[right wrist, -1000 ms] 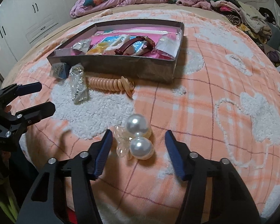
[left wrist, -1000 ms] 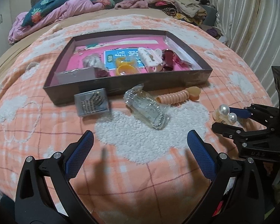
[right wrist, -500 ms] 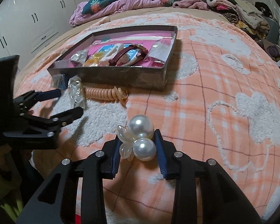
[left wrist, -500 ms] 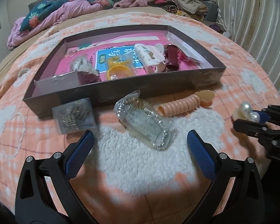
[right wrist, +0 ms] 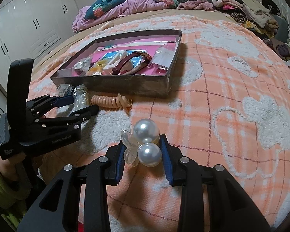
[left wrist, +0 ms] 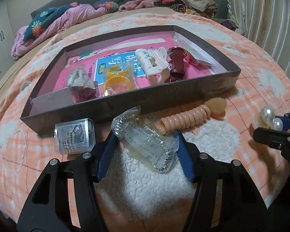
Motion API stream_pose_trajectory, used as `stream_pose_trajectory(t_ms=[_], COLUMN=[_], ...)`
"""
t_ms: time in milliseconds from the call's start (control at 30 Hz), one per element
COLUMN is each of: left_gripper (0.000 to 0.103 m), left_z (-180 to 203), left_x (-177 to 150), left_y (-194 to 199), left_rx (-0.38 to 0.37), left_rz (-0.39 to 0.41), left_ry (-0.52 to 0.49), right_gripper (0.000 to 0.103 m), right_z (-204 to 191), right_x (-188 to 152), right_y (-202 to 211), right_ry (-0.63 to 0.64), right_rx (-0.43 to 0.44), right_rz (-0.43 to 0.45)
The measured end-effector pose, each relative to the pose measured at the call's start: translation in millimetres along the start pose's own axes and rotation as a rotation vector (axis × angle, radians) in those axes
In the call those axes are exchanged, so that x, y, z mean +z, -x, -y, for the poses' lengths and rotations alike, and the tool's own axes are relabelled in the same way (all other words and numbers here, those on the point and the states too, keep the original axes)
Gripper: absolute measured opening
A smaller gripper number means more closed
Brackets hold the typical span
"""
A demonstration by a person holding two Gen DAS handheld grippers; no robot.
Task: Organize jewelry
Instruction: 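Carry the pearl earrings and clear chain bag over the box lid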
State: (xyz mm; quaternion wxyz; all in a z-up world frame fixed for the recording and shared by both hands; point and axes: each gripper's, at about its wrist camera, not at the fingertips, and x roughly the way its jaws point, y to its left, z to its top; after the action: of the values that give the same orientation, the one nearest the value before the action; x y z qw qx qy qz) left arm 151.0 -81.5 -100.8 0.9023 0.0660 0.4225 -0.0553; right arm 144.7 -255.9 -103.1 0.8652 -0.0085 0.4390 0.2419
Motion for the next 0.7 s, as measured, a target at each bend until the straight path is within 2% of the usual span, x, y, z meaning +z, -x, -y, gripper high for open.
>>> stream_pose_trajectory(t_ms=[100, 467, 700], left_gripper=[0.044, 0.043, 0.043], left_z=[-3, -28, -37], left_x=[-2, -13, -7], left_y=[7, 46, 61], left_rx=[-0.03, -0.101, -0.091], left_rz=[0.009, 0.046, 0.087], left_ry=[0.0, 0.074, 0.095], right_gripper=[0.032, 0.032, 0.032], right_z=[-2, -17, -33], right_x=[0, 3, 10], right_y=[0, 9, 17], right_ry=[0.005, 0.043, 0.079], right_rx=[0.015, 0.06, 0.069], right_rz=[0.0, 0.044, 0.078])
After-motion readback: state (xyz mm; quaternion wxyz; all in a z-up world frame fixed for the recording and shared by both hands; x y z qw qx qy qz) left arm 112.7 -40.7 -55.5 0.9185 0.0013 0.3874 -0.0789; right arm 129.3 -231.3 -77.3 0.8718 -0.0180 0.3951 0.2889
